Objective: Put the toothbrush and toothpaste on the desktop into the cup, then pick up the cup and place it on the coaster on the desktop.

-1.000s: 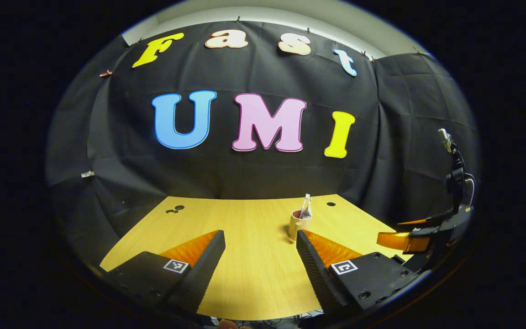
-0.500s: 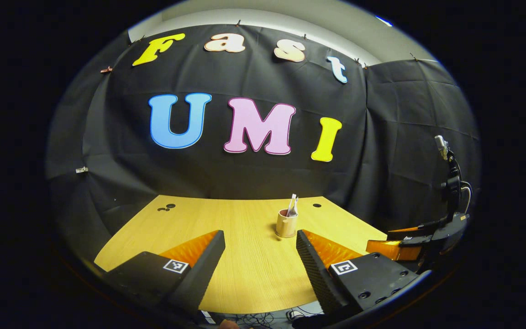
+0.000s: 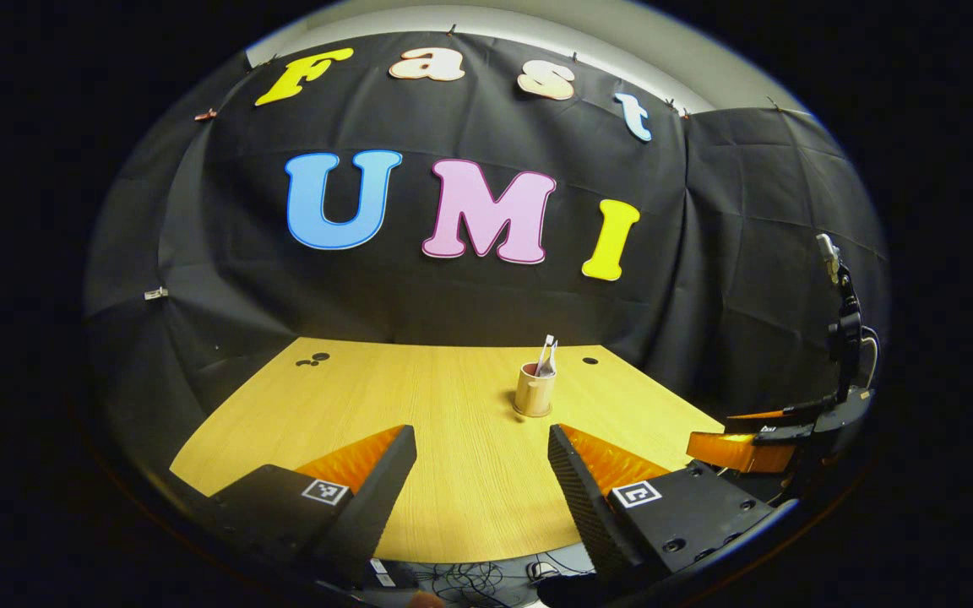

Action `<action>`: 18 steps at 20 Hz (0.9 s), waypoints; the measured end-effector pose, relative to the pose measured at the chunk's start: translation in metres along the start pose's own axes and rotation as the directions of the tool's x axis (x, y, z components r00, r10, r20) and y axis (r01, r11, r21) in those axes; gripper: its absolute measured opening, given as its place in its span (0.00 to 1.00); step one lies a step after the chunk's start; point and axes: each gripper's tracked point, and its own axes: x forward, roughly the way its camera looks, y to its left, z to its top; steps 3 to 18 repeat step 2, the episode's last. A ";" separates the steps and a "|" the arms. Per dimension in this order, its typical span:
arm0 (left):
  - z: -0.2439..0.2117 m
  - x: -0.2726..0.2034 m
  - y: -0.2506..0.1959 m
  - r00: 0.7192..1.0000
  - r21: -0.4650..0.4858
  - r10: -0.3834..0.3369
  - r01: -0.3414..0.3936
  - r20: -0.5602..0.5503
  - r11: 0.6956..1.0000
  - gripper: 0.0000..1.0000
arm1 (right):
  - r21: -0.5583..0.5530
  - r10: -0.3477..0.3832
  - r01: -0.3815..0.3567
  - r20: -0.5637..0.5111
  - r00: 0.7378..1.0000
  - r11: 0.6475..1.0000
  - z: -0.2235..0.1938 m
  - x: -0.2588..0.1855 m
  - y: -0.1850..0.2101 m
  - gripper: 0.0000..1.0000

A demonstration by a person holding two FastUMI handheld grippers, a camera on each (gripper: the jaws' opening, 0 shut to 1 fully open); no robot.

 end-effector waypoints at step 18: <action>-0.003 0.000 0.005 1.000 -0.008 0.012 -0.012 -0.005 1.000 0.98 | -0.013 0.003 -0.003 -0.001 1.000 1.000 0.000 0.000 0.002 0.98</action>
